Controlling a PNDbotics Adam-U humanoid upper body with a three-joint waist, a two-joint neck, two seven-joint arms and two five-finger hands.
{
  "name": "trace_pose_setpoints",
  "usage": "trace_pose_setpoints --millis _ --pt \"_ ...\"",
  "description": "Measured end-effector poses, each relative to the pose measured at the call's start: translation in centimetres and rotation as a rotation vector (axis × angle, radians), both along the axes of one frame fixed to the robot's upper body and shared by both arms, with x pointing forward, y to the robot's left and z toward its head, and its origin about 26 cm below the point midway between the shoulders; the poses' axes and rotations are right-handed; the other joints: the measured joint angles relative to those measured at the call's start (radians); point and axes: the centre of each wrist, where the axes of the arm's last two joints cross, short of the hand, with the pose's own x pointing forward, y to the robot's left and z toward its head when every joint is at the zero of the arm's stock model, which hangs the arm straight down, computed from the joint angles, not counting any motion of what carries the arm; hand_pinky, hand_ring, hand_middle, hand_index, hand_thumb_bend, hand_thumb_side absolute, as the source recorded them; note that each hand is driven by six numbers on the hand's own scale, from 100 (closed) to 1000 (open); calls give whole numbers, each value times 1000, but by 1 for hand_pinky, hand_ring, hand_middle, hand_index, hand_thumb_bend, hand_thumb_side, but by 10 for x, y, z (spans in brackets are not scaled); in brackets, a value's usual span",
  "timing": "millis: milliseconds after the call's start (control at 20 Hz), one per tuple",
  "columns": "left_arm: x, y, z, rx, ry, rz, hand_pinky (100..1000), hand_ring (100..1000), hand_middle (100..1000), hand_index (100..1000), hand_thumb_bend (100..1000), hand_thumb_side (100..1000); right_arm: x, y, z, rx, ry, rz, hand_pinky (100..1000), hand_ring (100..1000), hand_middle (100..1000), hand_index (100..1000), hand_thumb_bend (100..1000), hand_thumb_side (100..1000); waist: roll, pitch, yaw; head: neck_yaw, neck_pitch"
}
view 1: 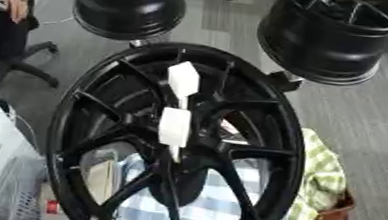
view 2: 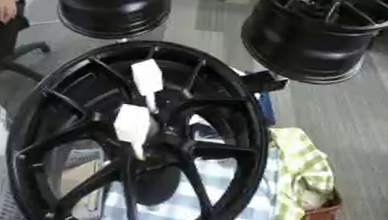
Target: Pull the pin out of the wheel hub.
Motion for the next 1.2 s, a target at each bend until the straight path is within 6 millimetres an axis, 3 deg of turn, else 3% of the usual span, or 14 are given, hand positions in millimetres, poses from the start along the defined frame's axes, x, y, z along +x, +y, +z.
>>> trace_pose_setpoints --millis 250,400,700,900,950,1050,1200 --pt "-13 64 -12 -122 -45 230 652 524 305 558 100 133 0 0 1 -5 -2 -5 766 588 565 711 289 349 0 0 -4 1 -9" --pt "-16 85 -23 -143 -67 347 656 531 314 564 100 126 0 1 2 -7 -5 -2 766 588 565 711 290 348 0 0 -8 3 -12" --pt "0 82 -47 -96 -102 461 659 539 336 577 100 116 -1 2 4 -10 -10 4 766 587 564 710 289 350 -2 0 -13 11 -19" --pt "16 71 -67 -50 -104 495 689 589 435 664 143 100 -1 2 4 -11 -9 7 766 586 564 710 289 351 -4 1 -15 15 -25" --pt "19 69 -72 -37 -99 502 724 658 541 751 170 161 -1 2 4 -11 -9 7 766 586 564 710 289 351 -5 1 -16 15 -26" --pt "24 67 -79 -12 -91 510 797 796 753 894 259 446 -1 2 4 -12 -8 8 766 586 564 709 289 351 -7 2 -17 17 -26" --pt "28 64 -82 21 -95 502 814 822 786 922 294 521 -1 2 4 -12 -8 9 766 585 564 709 289 351 -7 2 -17 18 -26"
